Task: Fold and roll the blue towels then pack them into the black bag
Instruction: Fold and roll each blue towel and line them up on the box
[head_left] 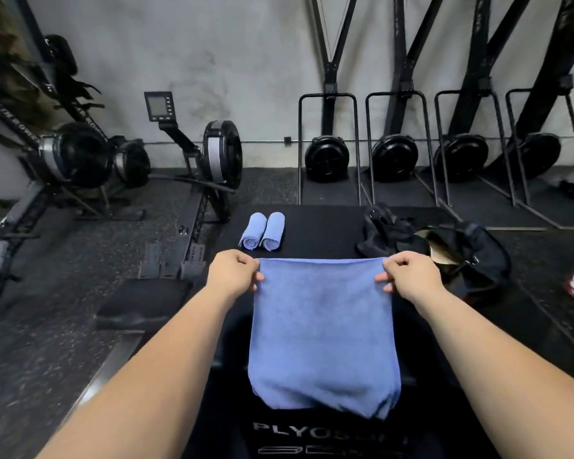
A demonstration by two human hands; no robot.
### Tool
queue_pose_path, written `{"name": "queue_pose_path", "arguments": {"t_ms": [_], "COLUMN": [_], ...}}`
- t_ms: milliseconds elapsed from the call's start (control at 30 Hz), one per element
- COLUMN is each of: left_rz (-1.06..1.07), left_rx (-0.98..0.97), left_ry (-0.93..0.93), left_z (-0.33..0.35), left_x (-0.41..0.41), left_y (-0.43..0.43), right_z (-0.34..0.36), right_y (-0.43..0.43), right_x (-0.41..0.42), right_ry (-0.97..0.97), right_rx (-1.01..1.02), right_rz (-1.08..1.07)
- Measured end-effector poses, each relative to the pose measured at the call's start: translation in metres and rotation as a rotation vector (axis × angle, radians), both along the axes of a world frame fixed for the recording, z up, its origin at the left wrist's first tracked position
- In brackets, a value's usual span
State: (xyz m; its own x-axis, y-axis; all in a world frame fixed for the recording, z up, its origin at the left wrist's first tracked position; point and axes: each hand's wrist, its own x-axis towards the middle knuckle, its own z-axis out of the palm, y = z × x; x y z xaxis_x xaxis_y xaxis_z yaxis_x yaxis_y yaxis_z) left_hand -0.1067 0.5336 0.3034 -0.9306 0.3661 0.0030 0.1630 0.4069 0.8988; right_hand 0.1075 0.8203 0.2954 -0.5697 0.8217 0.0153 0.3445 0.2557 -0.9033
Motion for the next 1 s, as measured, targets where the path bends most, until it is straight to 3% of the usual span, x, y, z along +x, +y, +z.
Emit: {"name": "queue_pose_path", "arguments": {"t_ms": [133,233,400,467,533,633,833,900,1000], "left_rz": [0.095,0.091,-0.328,-0.432,-0.483,-0.476,-0.531,-0.537,-0.491], "left_rx": [0.248,0.250,-0.187,-0.415,-0.603,-0.748,-0.795,-0.743,-0.493], "left_ry": [-0.147,-0.129,-0.041,0.059,0.280,0.478,0.476,0.485,0.550], "left_z": [-0.013,-0.020,-0.054,-0.085,-0.116,-0.134,-0.134,-0.134,-0.134], "left_x": [-0.014,-0.023,-0.009,0.011,0.030,0.045,0.033,0.031,0.031], "left_y": [0.023,0.039,0.057,0.056,0.051,0.044,0.047,0.044,0.029], "right_z": [-0.002,-0.014,-0.050,-0.075,-0.107,-0.130,-0.128,-0.122,-0.117], "right_y": [0.003,0.012,-0.005,-0.027,-0.045,-0.061,-0.052,-0.045,-0.034], "right_x": [-0.021,-0.043,-0.057,-0.053,-0.046,-0.036,-0.041,-0.036,-0.008], "right_ry": [0.132,0.088,-0.242,-0.409,-0.549,-0.640,-0.626,-0.485,-0.231], "right_rx": [-0.129,-0.174,-0.110,0.052,0.289,0.541,0.530,0.439,0.360], "right_rz": [-0.029,0.053,0.347,0.428,0.463,0.437,0.468,0.486,0.440]}}
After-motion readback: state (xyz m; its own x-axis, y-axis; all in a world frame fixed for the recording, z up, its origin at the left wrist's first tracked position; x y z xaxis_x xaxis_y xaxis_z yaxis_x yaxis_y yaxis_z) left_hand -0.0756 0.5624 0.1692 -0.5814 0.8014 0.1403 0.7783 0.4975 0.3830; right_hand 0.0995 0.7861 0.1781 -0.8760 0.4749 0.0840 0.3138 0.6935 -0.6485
